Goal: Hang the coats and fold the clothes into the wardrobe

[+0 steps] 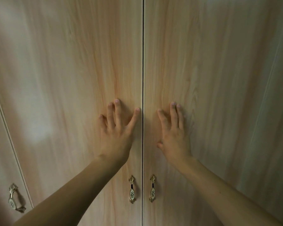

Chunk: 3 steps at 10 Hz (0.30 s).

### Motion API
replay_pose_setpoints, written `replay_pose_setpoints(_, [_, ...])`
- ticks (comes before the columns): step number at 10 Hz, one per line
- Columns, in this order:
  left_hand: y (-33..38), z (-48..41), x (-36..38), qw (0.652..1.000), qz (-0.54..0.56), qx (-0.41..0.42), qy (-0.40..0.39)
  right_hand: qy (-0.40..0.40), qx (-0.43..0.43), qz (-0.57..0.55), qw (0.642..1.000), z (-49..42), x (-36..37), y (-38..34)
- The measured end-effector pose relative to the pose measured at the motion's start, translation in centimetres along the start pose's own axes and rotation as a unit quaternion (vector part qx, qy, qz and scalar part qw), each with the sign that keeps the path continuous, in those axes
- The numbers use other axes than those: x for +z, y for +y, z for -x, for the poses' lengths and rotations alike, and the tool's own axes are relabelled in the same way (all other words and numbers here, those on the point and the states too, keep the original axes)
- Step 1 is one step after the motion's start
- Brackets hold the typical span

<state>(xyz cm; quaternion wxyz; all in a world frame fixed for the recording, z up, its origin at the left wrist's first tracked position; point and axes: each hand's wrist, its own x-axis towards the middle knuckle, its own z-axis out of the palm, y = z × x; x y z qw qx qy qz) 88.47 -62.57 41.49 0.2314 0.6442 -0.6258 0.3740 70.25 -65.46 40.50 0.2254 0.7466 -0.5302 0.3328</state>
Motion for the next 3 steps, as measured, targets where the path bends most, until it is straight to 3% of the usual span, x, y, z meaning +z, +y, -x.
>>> replay_pose_setpoints(1, [0.0,-0.1,-1.4,0.999,-0.014,0.007,-0.041,-0.062,-0.021,0.011,0.998,0.0,-1.2,0.5])
replay_pose_setpoints(2, [-0.8,0.0,-2.9,0.996,-0.009,0.026,-0.08,-0.1,-0.027,-0.053,0.993,-0.1,-4.1,1.3])
replay_pose_setpoints(3, [-1.6,0.7,-4.7,0.989,0.037,0.029,-0.142,-0.085,-0.024,-0.096,0.991,0.3,-6.6,1.6])
